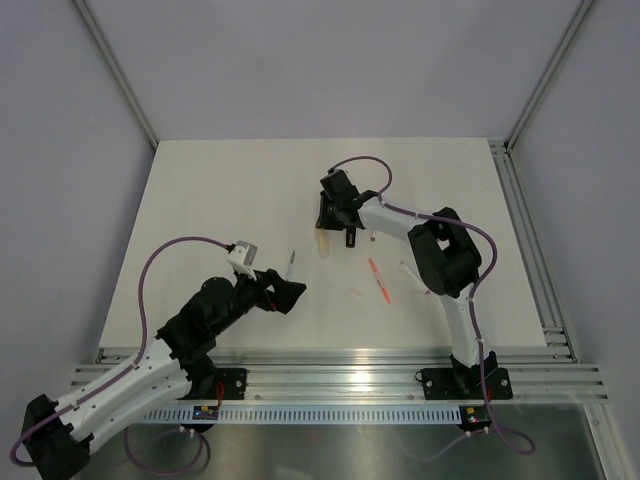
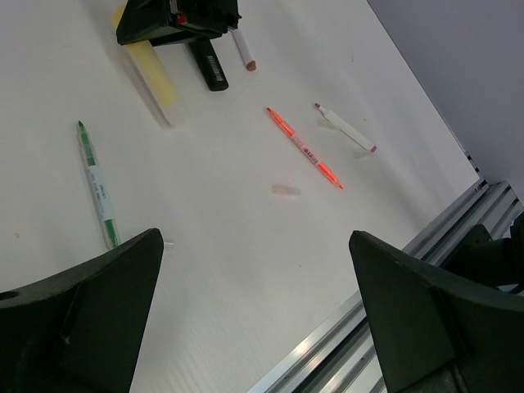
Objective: Insert the pens into the pen caps
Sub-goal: Place the pen at the center of the board.
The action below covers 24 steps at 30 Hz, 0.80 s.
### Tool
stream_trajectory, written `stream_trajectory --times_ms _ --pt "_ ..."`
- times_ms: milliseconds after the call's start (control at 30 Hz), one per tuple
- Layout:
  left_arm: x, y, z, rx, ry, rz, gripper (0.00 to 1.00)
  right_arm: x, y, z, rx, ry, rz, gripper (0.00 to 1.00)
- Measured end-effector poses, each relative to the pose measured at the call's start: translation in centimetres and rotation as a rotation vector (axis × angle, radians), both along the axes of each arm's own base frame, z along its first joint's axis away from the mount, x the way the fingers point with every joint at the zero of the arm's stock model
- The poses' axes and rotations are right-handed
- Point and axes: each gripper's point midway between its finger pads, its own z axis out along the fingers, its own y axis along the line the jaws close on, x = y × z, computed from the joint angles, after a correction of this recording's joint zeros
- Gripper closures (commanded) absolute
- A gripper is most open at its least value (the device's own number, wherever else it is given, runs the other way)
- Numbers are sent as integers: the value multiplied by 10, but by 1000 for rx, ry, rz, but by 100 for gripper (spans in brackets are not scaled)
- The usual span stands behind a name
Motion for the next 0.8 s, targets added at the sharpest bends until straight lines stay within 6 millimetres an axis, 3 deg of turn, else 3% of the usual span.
stream_trajectory --times_ms 233,467,567,667,733,800 --pt "0 0 -1 4 -1 -1 1 -2 -5 -4 -30 17 -5 55" --pt "2 1 -2 8 3 9 1 -3 -5 11 -28 2 16 37" --pt "2 1 0 -15 18 24 1 -12 -6 39 14 -29 34 34" --pt "0 0 11 -72 46 39 1 -30 -10 82 85 -85 68 31" --pt "0 -2 35 -136 46 47 1 -48 -18 117 140 -145 96 31" --pt "1 -3 73 -198 30 53 1 -68 -28 143 181 -191 117 31"
